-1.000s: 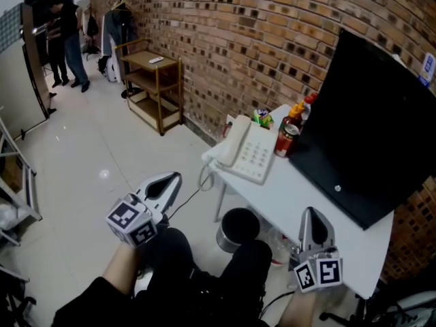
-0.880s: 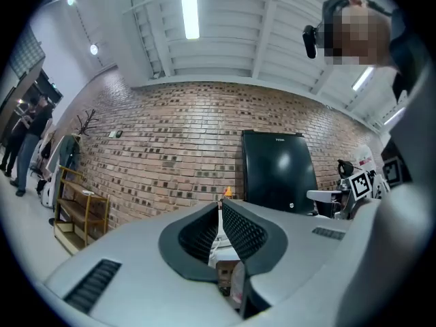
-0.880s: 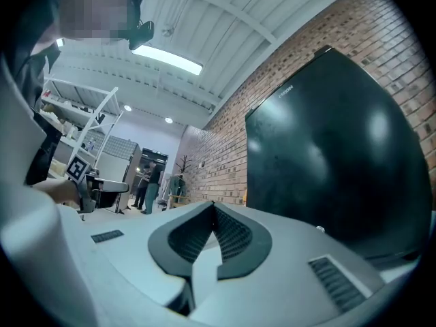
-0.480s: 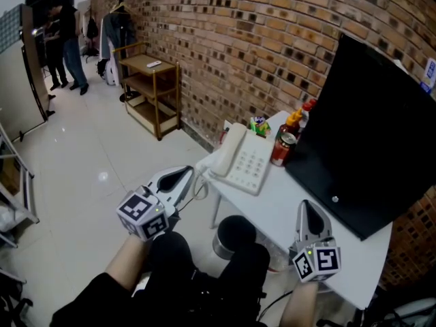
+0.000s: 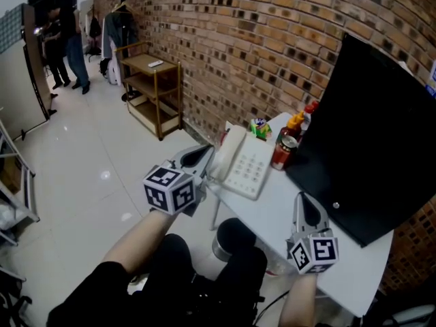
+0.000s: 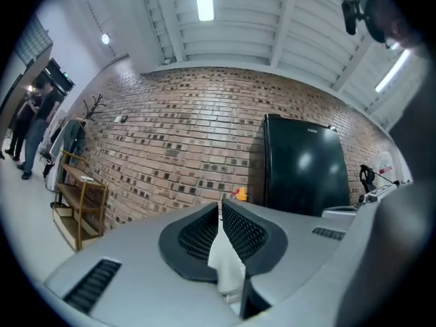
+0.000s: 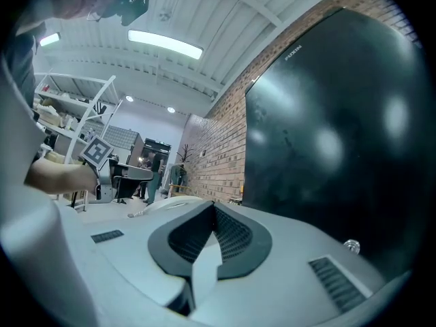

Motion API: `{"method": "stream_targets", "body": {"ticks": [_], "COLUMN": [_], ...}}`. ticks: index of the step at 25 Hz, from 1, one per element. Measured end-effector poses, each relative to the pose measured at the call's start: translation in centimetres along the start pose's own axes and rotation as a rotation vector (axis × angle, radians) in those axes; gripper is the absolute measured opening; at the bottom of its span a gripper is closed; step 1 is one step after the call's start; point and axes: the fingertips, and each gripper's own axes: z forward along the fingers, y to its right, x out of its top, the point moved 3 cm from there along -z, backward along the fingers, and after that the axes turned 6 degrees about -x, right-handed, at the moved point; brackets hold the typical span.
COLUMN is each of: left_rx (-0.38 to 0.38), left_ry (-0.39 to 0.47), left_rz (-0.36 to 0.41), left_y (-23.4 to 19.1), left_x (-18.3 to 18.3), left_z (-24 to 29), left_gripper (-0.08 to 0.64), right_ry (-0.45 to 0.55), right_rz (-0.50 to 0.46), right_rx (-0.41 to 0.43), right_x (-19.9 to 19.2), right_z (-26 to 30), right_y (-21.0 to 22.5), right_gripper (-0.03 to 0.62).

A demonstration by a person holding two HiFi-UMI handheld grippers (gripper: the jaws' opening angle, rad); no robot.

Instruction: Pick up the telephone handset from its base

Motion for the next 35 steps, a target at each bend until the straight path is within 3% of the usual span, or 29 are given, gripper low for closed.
{"method": "stream_targets", "body": {"ticks": [2, 4, 7, 9, 12, 17, 20, 25, 31, 32, 35], "left_rx": [-0.002, 0.001, 0.046, 0.068, 0.079, 0.086, 0.093, 0.251, 0.302, 0.286, 0.136], "left_ry": [-0.02, -0.074, -0.171, -0.254, -0.355, -0.464, -0.504, -0.65, -0.632, -0.616, -0.524], "left_rz": [0.025, 0.065, 0.097, 0.078, 0.058, 0.122, 0.078, 0.006, 0.039, 0.035, -0.015], "left_y": [0.2, 0.2, -0.5, -1.2, -1.7, -2.2, -2.4, -4.7, -5.4, -5.1, -2.5], "left_x": [0.2, 0.0, -0.7, -1.4, -2.6, -4.9, -5.5, -6.8, -6.1, -6.0, -5.6], "left_z": [1.4, 2.9, 5.2, 7.1, 9.3, 11.4, 12.0, 11.4, 11.4, 11.5, 12.6], "left_gripper": [0.022, 0.15, 0.217, 0.279, 0.286, 0.287, 0.287, 0.286, 0.247, 0.244, 0.243], "right_ry": [-0.005, -0.004, -0.007, -0.007, -0.002, -0.001, -0.007, 0.002, 0.002, 0.004, 0.013], "right_rz": [-0.003, -0.01, -0.005, 0.007, 0.019, 0.059, 0.072, 0.086, 0.092, 0.086, 0.057], "right_rx": [0.003, 0.013, 0.012, 0.012, 0.015, 0.006, 0.008, 0.021, 0.031, 0.029, 0.016], "right_x": [0.1, 0.0, 0.0, 0.0, -0.2, -0.4, -0.4, -0.4, -0.5, -0.5, -0.2], "right_z": [0.4, 0.8, 1.2, 1.5, 1.7, 1.6, 1.6, 1.8, 1.9, 1.9, 1.7], "right_y": [0.0, 0.0, 0.0, 0.0, 0.1, 0.6, 0.6, 0.5, 0.5, 0.5, 0.2], "right_gripper": [0.009, 0.009, 0.009, 0.009, 0.009, 0.009, 0.009, 0.009, 0.009, 0.009, 0.009]}}
